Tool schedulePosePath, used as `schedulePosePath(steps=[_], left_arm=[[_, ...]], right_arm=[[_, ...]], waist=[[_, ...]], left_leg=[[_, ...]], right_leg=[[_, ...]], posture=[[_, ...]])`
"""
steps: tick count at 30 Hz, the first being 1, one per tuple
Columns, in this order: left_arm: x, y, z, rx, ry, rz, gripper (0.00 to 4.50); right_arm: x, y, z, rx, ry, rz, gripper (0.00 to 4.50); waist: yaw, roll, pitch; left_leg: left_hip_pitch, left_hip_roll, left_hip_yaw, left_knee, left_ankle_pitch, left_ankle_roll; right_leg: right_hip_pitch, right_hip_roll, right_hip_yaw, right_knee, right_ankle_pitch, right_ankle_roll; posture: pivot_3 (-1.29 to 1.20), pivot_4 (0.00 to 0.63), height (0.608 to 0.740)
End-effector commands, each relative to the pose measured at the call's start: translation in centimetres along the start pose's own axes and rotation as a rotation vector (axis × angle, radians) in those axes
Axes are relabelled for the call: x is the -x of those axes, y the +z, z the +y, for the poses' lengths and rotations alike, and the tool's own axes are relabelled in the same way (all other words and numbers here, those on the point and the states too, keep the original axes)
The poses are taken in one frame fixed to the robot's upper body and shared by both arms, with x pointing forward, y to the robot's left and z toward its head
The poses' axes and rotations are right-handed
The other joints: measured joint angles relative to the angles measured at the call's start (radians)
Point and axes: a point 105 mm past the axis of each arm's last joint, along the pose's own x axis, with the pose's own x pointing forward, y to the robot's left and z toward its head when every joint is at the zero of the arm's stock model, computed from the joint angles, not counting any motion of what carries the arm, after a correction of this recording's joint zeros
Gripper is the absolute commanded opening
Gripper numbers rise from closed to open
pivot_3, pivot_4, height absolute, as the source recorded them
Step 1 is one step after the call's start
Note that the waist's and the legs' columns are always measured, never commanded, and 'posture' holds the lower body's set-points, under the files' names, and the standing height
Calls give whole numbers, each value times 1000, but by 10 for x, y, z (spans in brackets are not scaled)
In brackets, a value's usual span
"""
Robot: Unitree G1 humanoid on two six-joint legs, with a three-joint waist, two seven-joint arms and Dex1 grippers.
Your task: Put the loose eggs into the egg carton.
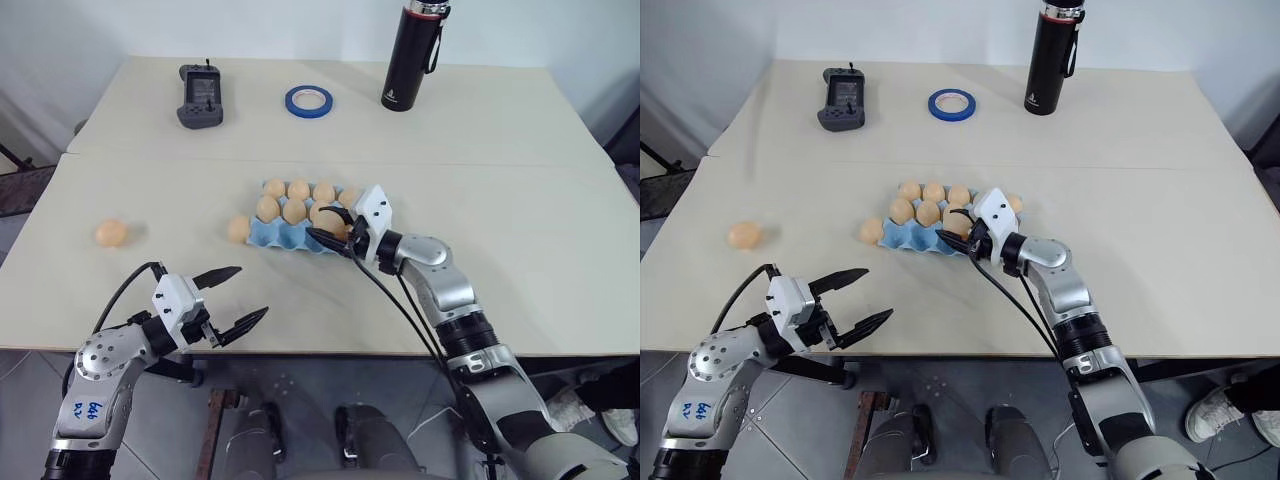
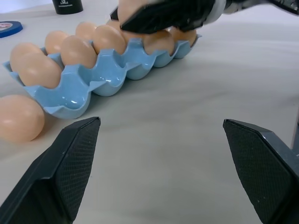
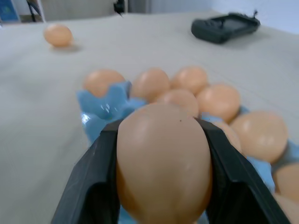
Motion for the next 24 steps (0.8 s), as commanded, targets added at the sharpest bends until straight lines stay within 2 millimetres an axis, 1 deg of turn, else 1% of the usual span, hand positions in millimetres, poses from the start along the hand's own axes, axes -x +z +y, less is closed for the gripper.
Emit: schedulePosePath(steps=[1, 4, 5, 7, 10, 12, 13, 14, 16, 17, 19, 21, 23, 24], left_arm=[[-1, 10, -3, -35, 5, -34, 4500], [0, 11, -3, -36, 12, -37, 4500], [0, 11, -3, -36, 14, -37, 4500], [1, 11, -3, -36, 19, -36, 4500], [3, 10, -3, -34, 23, -32, 4500], [4, 9, 0, -32, 32, -28, 4500], [5, 9, 1, -31, 36, -27, 4500], [6, 8, 3, -26, 41, -26, 4500], [9, 9, 5, -14, 46, -27, 4500], [11, 9, 8, 0, 60, -27, 4500], [18, 5, 16, 10, 105, -13, 4500], [27, 3, 28, 26, 183, -14, 4500], [34, 2, 37, 34, 243, -14, 4500], [39, 0, 42, 42, 287, -12, 4500]], right_arm=[[-3, 18, -2, 48, 0, -66, 3360], [1, 26, 4, 50, 37, -98, 4377], [4, 30, 6, 46, 49, -112, 4478], [11, 36, 8, 44, 69, -132, 4478], [27, 39, 7, 54, 74, -135, 4478], [60, 35, 1, 84, 80, -137, 4478], [72, 34, 1, 100, 87, -141, 4478], [87, 31, 5, 122, 126, -140, 4478], [101, 25, 11, 146, 171, -123, 4478], [112, 17, 13, 156, 186, -92, 4478], [127, 7, 12, 150, 173, -59, 4478], [137, -2, 10, 149, 154, -33, 4478], [142, -8, 8, 159, 133, -14, 4478], [144, -12, 5, 114, 104, -18, 4478]], waist=[[-2, 0, 0], [-2, 0, 0], [-1, 0, 0], [0, 0, 0], [3, 0, 0], [8, 0, 0], [16, 0, 0], [17, 0, 0], [18, 0, 0], [14, 0, 0], [3, 0, 0], [-2, 0, 0], [-5, 0, 0], [-6, 0, 0]], left_leg=[[0, 0, 0, 0, 0, 0], [0, 0, 0, 1, 0, 0], [0, 0, 0, 1, 0, 0], [0, 0, 0, 1, 0, 0], [0, 0, -1, 1, 0, 0], [0, 0, -1, 1, 0, 0], [0, 0, -1, 1, 0, 0], [0, 0, -2, 1, -1, 0], [0, -1, -2, 1, -1, 2], [0, -1, -1, 1, -2, 2], [1, 0, -1, 1, -1, 2], [2, 1, -1, 1, -1, 1], [2, 2, -2, 2, 0, 1], [2, 2, -3, 3, 0, 1]], right_leg=[[0, 0, 0, 0, 0, 0], [0, 0, 0, 1, 0, 0], [0, 0, 0, 2, 0, 0], [0, 0, 0, 2, 0, 0], [0, 0, 0, 2, 0, 0], [0, 0, 0, 2, 0, 0], [1, 0, -1, 1, 0, 0], [2, -1, -2, -1, 0, 0], [2, -1, -1, -2, 0, 0], [3, -1, -2, -2, 0, 0], [3, 0, -1, -1, 0, 0], [2, 2, 0, 0, 0, 0], [2, 3, 0, 1, 0, 0], [2, 3, 0, 1, 0, 0]], posture=[[0, 150, 740], [0, 150, 740], [0, 150, 740], [0, 150, 740], [0, 150, 740], [0, 150, 740], [0, 150, 740], [0, 150, 740], [0, 150, 740], [0, 150, 740], [0, 150, 740], [0, 150, 740], [0, 150, 740], [0, 150, 740]])
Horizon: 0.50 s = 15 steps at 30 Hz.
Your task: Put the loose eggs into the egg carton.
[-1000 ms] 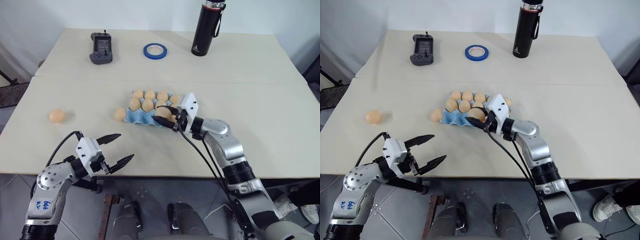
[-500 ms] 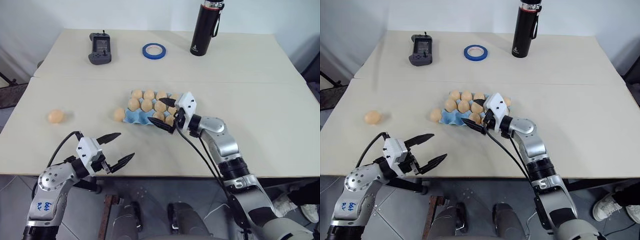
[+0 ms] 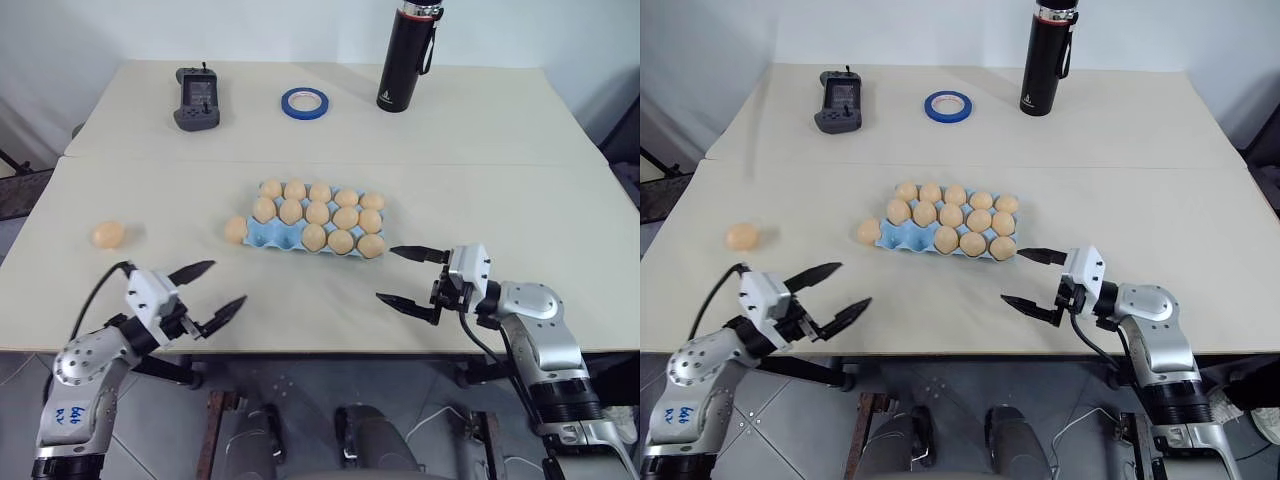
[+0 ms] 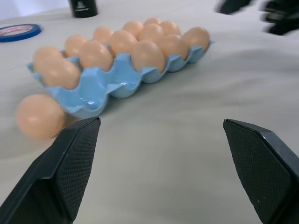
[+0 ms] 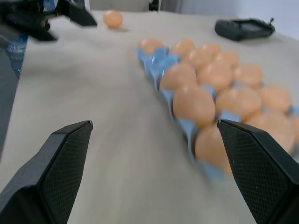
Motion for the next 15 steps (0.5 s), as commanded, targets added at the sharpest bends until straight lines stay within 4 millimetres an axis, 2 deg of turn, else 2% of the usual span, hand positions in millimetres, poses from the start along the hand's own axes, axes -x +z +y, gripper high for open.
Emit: schedulePosePath(steps=[1, 4, 7, 11, 15], left_arm=[[13, 3, 22, 18, 145, -26, 4500], [16, 0, 27, 47, 203, -33, 4500], [8, -1, 24, 55, 195, -36, 4500], [-15, 6, 33, 65, 232, -69, 4500], [-45, 14, 53, 87, 306, -105, 4500]], right_arm=[[10, 1, -10, -34, -82, -28, 4478], [12, 0, -15, -40, -142, -41, 4478], [9, 1, -15, -24, -156, -53, 4478], [7, 0, -13, -22, -150, -49, 4478], [7, -2, -12, -12, -152, -40, 4478]], waist=[[0, 0, 0], [6, 0, 0], [10, 0, 0], [21, 0, 0], [29, 0, 0]], left_leg=[[0, 0, 0, 1, 0, 0], [-1, -1, -1, 3, -1, 0], [-1, -2, 0, 3, -1, 0], [-1, -2, -1, 3, -1, 0], [-1, -2, -2, 4, 0, 1]], right_leg=[[0, 0, 0, 1, 0, 0], [1, -2, 0, 0, 0, 1], [1, -3, 0, 0, 1, 1], [1, -3, -2, 0, 1, 1], [2, -2, -2, 1, 1, 2]], posture=[[0, 150, 740], [0, 150, 740], [0, 150, 740], [0, 150, 740], [0, 150, 740]])
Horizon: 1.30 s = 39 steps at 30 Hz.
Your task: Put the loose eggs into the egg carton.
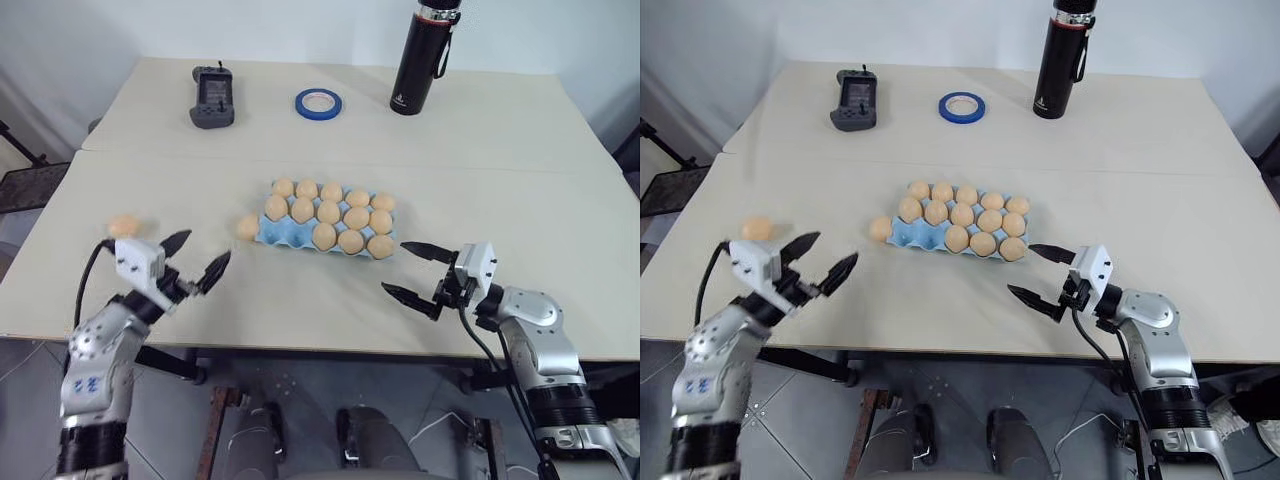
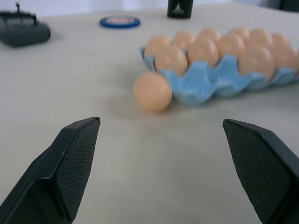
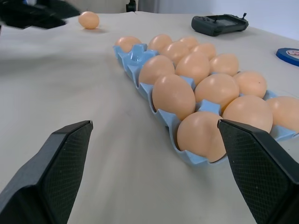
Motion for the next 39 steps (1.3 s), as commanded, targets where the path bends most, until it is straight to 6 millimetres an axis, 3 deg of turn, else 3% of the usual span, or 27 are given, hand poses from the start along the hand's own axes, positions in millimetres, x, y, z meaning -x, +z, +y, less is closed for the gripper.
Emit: schedulePosePath(steps=[1, 9, 13, 18, 36, 39], left_arm=[[-21, 1, 7, -2, 55, -2, 4500], [-67, -12, 18, -37, 109, 56, 4500], [-79, -15, 15, 2, 98, 46, 4500], [-83, -13, 4, 17, 50, 22, 4500], [-98, -29, 12, 24, 78, 116, 4500], [-98, -27, 12, 33, 76, 100, 3909]], right_arm=[[2, 5, -3, 37, -19, -20, 4478], [1, 7, -1, 55, -28, -29, 4478], [0, 10, 2, 58, -35, -37, 4478], [-1, 13, 6, 48, -33, -43, 4478], [-10, 21, 8, 50, -28, -68, 4478], [-10, 21, 7, 51, -34, -72, 4500]], waist=[[6, 0, 0], [15, 0, 0], [15, 0, 0], [15, 0, 0], [16, -1, 0], [16, -1, 0]], left_leg=[[0, 0, 0, 0, 0, 0], [0, 1, 2, 2, 3, 3], [0, 0, 2, 4, 2, 0], [0, 0, 3, 5, 2, -1], [-1, 0, 2, 6, 2, 0], [-1, 0, 2, 6, 2, 0]], right_leg=[[0, 0, 0, 0, 0, 0], [-1, 3, 1, 2, 0, 1], [-1, 2, 2, 3, 1, 3], [-1, 2, 2, 4, 1, 3], [-1, 2, 1, 5, 1, 3], [-1, 2, 2, 5, 1, 3]], posture=[[0, 150, 740], [0, 150, 740], [0, 150, 740], [0, 150, 740], [0, 150, 740], [0, 150, 740]])
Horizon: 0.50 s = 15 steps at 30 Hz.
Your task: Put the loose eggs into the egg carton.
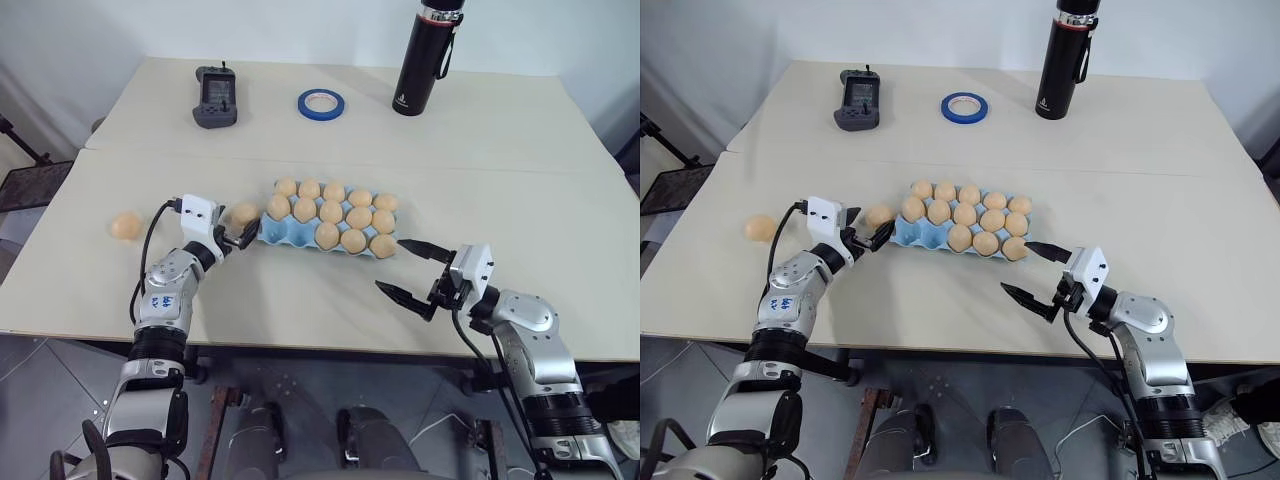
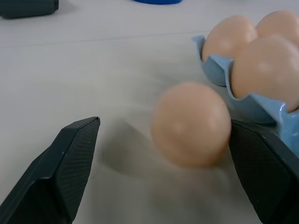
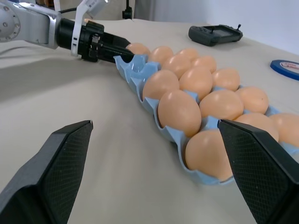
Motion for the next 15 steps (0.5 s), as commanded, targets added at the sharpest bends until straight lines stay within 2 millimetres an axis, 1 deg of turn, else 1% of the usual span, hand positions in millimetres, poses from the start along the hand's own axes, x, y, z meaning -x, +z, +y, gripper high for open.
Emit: schedulePosePath(steps=[1, 3, 5, 7, 9, 11, 15], left_arm=[[-2, 13, 0, -13, -4, -48, 3549], [0, 14, 1, -10, -5, -58, 3027], [1, 16, 2, -11, -9, -74, 2345], [4, 19, 2, -15, -19, -90, 1884], [6, 20, 3, -24, -24, -91, 1701], [9, 21, 4, -27, -27, -98, 1701], [20, 38, -3, -48, -100, -191, 1701]], right_arm=[[-4, 12, -1, 31, -1, -44, 4500], [-5, 11, -1, 30, -2, -44, 4500], [-5, 11, -1, 29, -2, -43, 4500], [-6, 10, -1, 28, -2, -43, 4500], [-7, 10, -1, 27, 0, -43, 4500], [-7, 10, -1, 25, 0, -43, 4500], [-8, 10, -1, 25, 5, -39, 4500]], waist=[[0, 0, 0], [-1, 0, 0], [0, 0, 0], [-1, 0, 0], [-1, 0, 0], [-1, 0, 0], [-2, 0, 0]], left_leg=[[0, 0, 0, 0, 0, 0], [0, 0, 0, 0, 0, 0], [0, 0, 0, 0, 0, 0], [0, 0, 0, 0, 0, 0], [0, 0, 0, 0, 0, 0], [0, 0, 0, 0, 0, 0], [0, 0, 0, 0, 0, -1]], right_leg=[[0, 0, 0, 0, 0, 0], [0, 0, 0, 0, 0, 0], [0, 0, 0, 0, 0, 0], [0, 0, 0, 0, 0, 0], [0, 0, 0, 0, 0, 0], [0, 0, 0, 0, 0, 0], [0, 0, 0, 0, 0, 0]], posture=[[0, 150, 740], [0, 150, 740], [0, 150, 740], [0, 150, 740], [0, 150, 740], [0, 150, 740], [0, 150, 740]])
